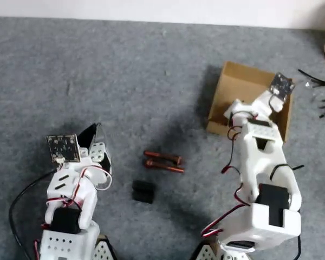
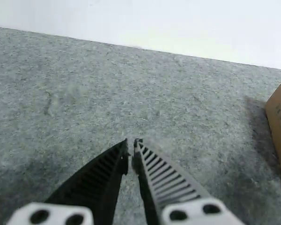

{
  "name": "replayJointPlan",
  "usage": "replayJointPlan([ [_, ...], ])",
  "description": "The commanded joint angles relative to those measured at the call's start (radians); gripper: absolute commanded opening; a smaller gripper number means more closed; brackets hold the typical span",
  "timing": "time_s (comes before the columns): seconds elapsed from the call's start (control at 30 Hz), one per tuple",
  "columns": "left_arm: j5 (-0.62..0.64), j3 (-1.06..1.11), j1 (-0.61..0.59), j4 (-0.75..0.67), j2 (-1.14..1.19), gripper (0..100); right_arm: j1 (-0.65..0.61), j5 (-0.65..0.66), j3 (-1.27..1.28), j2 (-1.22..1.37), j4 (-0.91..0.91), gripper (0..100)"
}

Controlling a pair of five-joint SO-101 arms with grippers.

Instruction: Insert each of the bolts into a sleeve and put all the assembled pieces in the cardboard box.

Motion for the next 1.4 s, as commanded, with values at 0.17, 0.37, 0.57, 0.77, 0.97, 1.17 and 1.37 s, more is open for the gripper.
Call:
replayJointPlan([
  [0.17,-0.018,0.019,-0.010,0.000,-0.005,4,-0.015,-0.006,-0.058,-0.027,0.007,30.5],
  [0.37,-0.018,0.019,-0.010,0.000,-0.005,4,-0.108,-0.005,-0.038,-0.257,0.189,27.6],
  [0.57,-0.018,0.019,-0.010,0.000,-0.005,4,-0.300,0.092,0.197,-0.608,0.234,27.6],
  [0.77,-0.018,0.019,-0.010,0.000,-0.005,4,-0.572,0.427,0.430,-0.866,0.232,27.6],
  [0.97,-0.018,0.019,-0.016,0.000,-0.008,4,-0.733,0.551,0.567,-0.917,0.237,27.6],
  [1.17,-0.018,0.019,-0.016,0.000,-0.010,4,-0.756,0.598,0.607,-0.860,0.239,27.6],
  [1.37,-0.018,0.019,-0.016,0.000,-0.010,4,-0.751,0.694,0.607,-0.716,0.239,27.6],
])
